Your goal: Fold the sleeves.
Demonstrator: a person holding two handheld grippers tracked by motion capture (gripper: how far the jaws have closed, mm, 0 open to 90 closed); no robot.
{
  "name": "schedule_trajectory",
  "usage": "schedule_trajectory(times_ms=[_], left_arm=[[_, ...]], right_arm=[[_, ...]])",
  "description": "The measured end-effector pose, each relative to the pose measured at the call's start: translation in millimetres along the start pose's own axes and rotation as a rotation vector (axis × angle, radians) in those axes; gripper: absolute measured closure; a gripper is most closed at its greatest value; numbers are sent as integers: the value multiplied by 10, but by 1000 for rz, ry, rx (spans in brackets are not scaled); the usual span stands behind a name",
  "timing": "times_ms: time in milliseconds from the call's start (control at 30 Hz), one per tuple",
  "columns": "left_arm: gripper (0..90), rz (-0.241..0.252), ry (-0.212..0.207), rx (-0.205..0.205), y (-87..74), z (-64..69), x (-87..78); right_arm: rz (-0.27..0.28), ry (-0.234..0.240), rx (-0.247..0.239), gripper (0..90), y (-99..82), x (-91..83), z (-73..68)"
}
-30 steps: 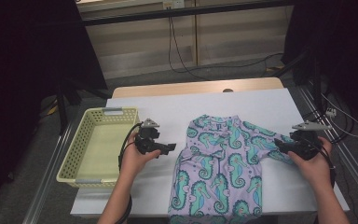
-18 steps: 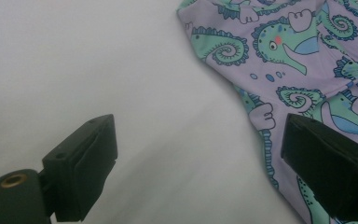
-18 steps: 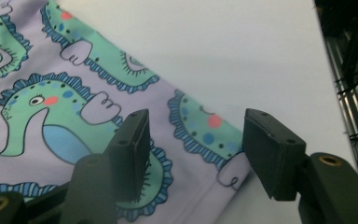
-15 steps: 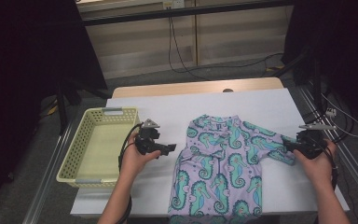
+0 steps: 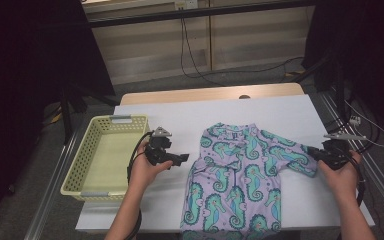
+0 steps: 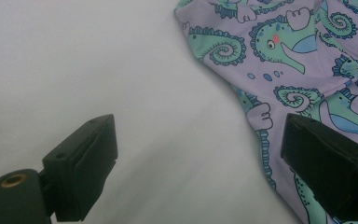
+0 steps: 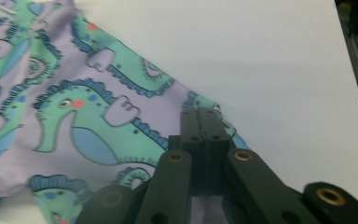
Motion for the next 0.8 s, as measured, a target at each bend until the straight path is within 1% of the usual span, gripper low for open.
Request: schedule_trajectory(times_ms=[33, 100, 167, 200, 300, 333, 367, 500, 567, 600, 633, 800], left_arm=[[111, 0, 1, 0, 0, 1, 0], [111, -2, 1, 2, -3, 5, 5], [111, -10, -7, 6, -8, 12, 7], [111, -4, -2, 3, -5, 17, 11], [111, -7, -4, 11, 5, 20, 4], [111, -7, -4, 11, 5, 20, 4], [111, -5, 1, 9, 4, 18, 10], [111, -9, 3, 15, 0, 23, 14], [111, -11, 3, 16, -1, 26, 23], [111, -11, 3, 16, -1, 26, 23], [111, -18, -7, 9, -11, 43, 35], [111, -14, 0, 15, -2, 40, 37]], right_arm=[[11, 7, -13, 900, 22, -22, -24], [28, 36, -19, 900, 62, -69, -89], [43, 42, -48, 900, 98, -109, -131], [47, 54, -45, 900, 113, -125, -150], [68, 80, -47, 900, 156, -167, -220], [68, 80, -47, 900, 156, -167, -220], [75, 90, -66, 900, 181, -181, -275], [89, 118, -74, 900, 222, -215, -374], [104, 121, -100, 900, 252, -240, -426], [104, 121, -100, 900, 252, -240, -426], [110, 132, -109, 900, 275, -255, -483], [114, 148, -159, 900, 297, -261, -633]])
Point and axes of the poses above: each handheld gripper's, and its own axes: x roughly forward along the jaws, y roughly out of its top, z roughly to its right, the point moved 8 cm from there along x, roughly forward along the jaws, and after that the axes turned 11 degrees about -y, right-handed, at the moved point
